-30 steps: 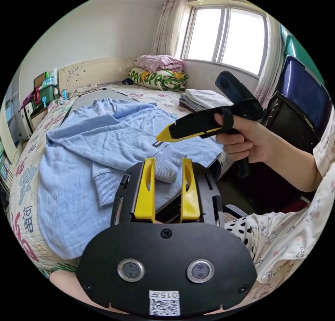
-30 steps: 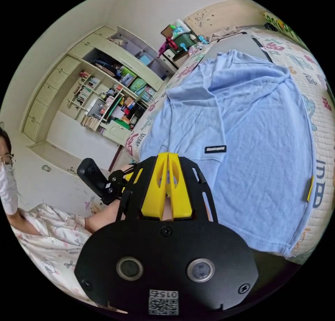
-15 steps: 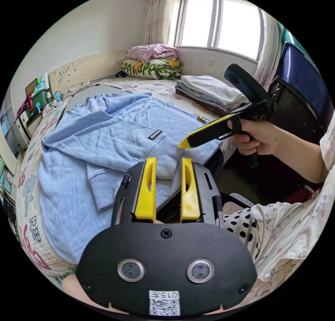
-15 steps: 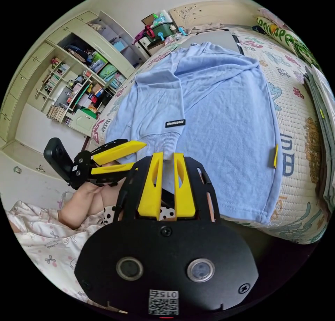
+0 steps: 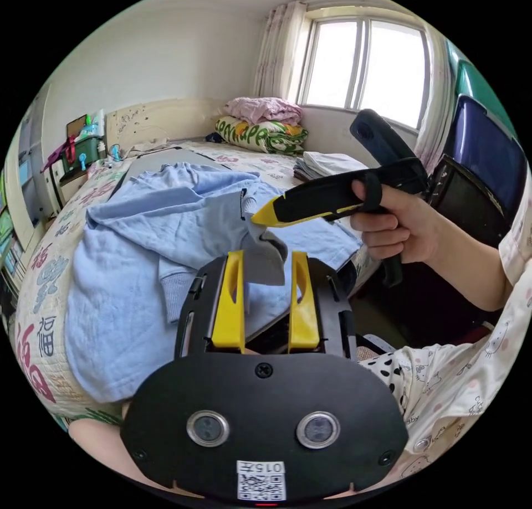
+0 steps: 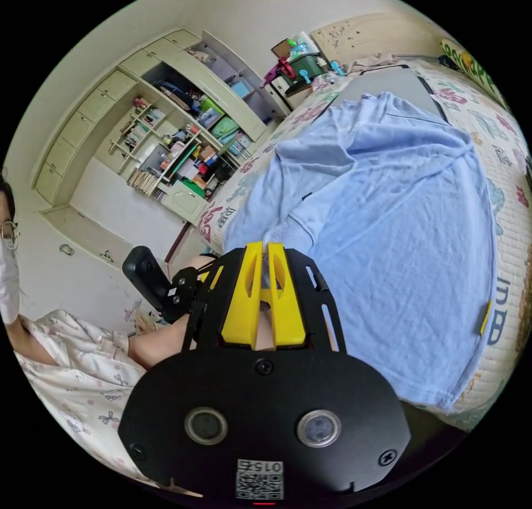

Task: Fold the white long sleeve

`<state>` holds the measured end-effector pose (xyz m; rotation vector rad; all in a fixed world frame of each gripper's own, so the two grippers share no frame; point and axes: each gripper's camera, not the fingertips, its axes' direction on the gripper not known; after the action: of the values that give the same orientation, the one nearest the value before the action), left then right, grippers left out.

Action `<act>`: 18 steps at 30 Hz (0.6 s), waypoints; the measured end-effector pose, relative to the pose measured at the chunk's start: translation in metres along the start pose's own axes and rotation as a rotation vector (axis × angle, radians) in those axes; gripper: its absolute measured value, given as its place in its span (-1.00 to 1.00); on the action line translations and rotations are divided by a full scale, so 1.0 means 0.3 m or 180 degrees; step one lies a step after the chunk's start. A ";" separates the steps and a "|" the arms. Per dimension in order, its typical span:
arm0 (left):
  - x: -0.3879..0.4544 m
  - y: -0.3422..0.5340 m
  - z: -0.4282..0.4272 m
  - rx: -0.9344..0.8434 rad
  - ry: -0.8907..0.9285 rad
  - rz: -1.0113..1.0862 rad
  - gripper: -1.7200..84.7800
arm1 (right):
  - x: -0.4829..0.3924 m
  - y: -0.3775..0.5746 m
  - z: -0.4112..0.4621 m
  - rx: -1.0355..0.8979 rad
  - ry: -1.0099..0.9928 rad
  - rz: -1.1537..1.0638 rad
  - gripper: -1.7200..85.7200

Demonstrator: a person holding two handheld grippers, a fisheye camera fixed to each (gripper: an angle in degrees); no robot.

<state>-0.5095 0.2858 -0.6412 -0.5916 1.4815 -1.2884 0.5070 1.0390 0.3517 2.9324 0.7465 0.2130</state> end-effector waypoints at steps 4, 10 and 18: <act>-0.083 0.091 -0.039 0.0229 0.0044 -0.0273 -0.66 | -0.077 0.018 0.076 -0.0123 -0.0152 -0.0257 -0.96; -0.185 0.221 -0.065 0.0443 0.0181 -0.0498 -0.65 | -0.116 0.095 0.144 -0.0226 -0.0285 -0.0301 -0.95; -0.333 0.374 -0.052 0.0504 0.0204 -0.0946 -0.81 | -0.160 0.230 0.191 -0.0245 -0.0320 -0.0394 -0.94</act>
<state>-0.4614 0.4122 -0.7086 -0.6890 1.3622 -1.6520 0.5068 0.9518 0.2996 2.7893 0.8803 0.0807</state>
